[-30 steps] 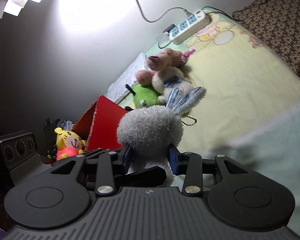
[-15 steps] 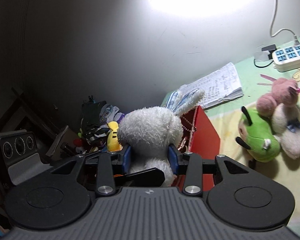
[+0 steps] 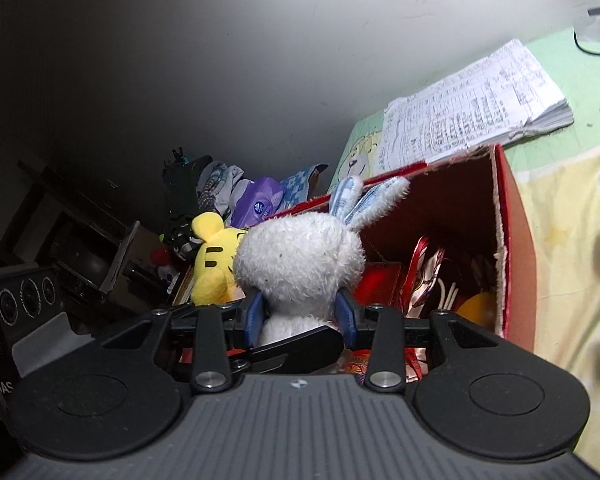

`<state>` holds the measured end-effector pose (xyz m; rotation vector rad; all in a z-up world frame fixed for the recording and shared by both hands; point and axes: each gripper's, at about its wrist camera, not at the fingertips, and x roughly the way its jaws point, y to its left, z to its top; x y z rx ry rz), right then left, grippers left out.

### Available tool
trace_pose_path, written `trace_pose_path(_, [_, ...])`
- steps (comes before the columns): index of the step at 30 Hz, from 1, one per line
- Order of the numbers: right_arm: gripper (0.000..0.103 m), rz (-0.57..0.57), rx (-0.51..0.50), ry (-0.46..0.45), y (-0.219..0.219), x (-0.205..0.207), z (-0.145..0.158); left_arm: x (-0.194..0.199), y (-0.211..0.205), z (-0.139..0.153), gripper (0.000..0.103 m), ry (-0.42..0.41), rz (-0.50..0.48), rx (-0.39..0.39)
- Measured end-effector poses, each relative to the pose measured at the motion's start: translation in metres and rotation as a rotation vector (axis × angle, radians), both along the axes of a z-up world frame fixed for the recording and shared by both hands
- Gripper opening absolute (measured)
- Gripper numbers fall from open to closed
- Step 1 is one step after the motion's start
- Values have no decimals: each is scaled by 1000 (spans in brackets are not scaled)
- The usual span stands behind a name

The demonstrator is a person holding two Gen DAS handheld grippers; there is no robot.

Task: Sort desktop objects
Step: 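Carry the bunny in right tool toward red box while left tool carries the bow-tie bear, then lower bunny into box and open right tool while left tool drops bow-tie bear in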

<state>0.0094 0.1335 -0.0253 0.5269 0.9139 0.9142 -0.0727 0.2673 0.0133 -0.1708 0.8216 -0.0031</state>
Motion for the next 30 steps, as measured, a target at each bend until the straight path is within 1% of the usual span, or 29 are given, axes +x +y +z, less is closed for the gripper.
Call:
trace_pose_path(3, [41, 1, 9, 59, 9, 3, -11, -1, 1, -1, 82, -3, 7, 38])
trace_pose_path(5, [41, -6, -5, 89, 13, 6, -14, -8, 1, 0, 87, -10, 6, 43])
trace_pose_path(8, [41, 8, -53, 115, 25, 7, -14, -13, 1, -4, 87, 6, 13, 69])
trace_pose_path(12, [40, 45, -123, 140, 41, 9, -22, -22, 1, -4, 87, 0, 17, 88])
trace_pose_path(14, [40, 66, -134, 133, 47, 10, -24, -21, 1, -6, 87, 11, 24, 108])
trace_pose_path(15, [42, 75, -139, 126, 49, 11, -23, -21, 1, -7, 87, 17, 28, 120])
trace_pose_path(17, [44, 97, -192, 124, 55, 10, -22, -20, 0, -8, 87, 23, 34, 139])
trace_pose_path(18, [47, 109, -210, 120, 56, 11, -21, -21, -1, -9, 87, 21, 34, 143])
trace_pose_path(23, [48, 118, -233, 74, 46, 4, -11, -23, 1, -8, 89, 19, 35, 134])
trace_pose_path(25, [51, 111, -220, 48, 36, 2, -4, -22, 2, -7, 89, 19, 35, 125])
trace_pose_path(27, [53, 89, -192, 18, 26, 2, 4, -22, 1, -7, 89, 21, 34, 134])
trace_pose_path(29, [52, 37, -180, -20, 22, 3, 11, -22, -2, -8, 90, 21, 30, 150])
trace_pose_path(30, [48, 8, -198, -45, 23, 4, 13, -22, -3, -9, 90, 22, 29, 160])
